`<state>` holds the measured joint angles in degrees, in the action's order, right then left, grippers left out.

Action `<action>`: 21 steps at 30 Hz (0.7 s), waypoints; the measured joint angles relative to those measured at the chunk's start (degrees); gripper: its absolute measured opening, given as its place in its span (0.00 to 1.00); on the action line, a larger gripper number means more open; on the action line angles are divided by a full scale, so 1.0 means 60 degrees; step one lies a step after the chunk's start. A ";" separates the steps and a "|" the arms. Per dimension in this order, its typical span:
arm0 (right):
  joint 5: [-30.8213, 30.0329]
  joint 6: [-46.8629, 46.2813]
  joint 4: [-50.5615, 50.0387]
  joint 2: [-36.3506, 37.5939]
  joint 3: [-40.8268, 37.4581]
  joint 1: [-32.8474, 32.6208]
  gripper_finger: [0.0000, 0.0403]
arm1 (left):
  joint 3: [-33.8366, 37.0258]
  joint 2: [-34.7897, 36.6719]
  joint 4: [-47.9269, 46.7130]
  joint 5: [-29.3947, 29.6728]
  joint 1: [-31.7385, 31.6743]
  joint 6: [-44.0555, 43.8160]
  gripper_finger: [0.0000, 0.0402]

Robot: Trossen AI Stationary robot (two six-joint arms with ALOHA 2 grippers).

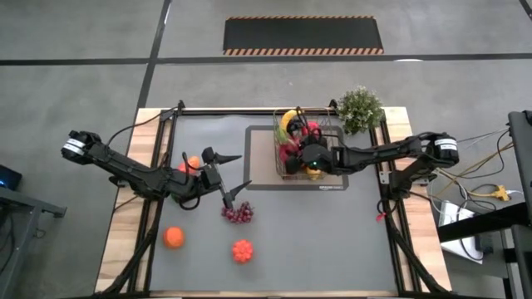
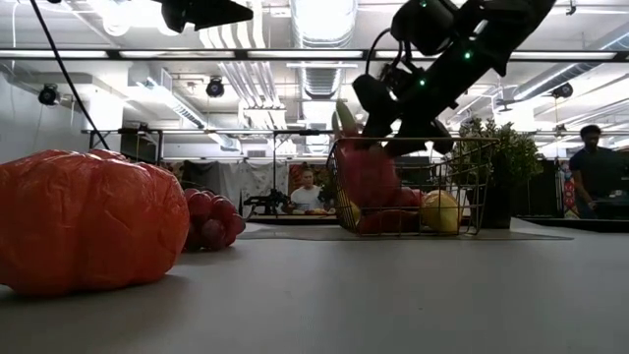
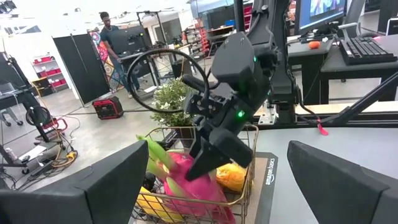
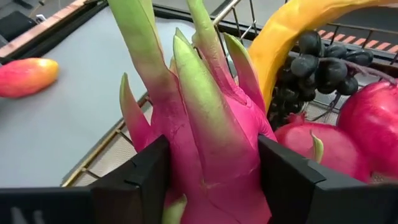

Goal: Build produce basket
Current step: Put the dragonfruit into the wire basket

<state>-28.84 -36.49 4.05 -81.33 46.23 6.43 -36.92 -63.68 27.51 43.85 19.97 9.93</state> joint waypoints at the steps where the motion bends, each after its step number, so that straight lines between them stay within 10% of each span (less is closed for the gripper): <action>1: -0.0045 -0.0001 0.0019 -0.0069 0.0007 -0.0002 0.53 | 0.0000 0.0000 -0.0001 -0.0002 0.0000 0.0000 0.91; 13: -0.0164 0.0182 -0.0134 0.0115 0.0019 -0.0002 0.81 | 0.0005 0.0000 0.0002 -0.0003 0.0000 -0.0022 0.91; 21: -0.0153 0.0540 -0.1117 0.0918 0.0252 -0.0002 0.80 | 0.0008 -0.0004 -0.0002 -0.0003 0.0000 -0.0025 0.91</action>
<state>-29.76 -33.25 -2.65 -75.83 47.74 6.42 -36.87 -63.70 27.49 43.83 19.97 9.78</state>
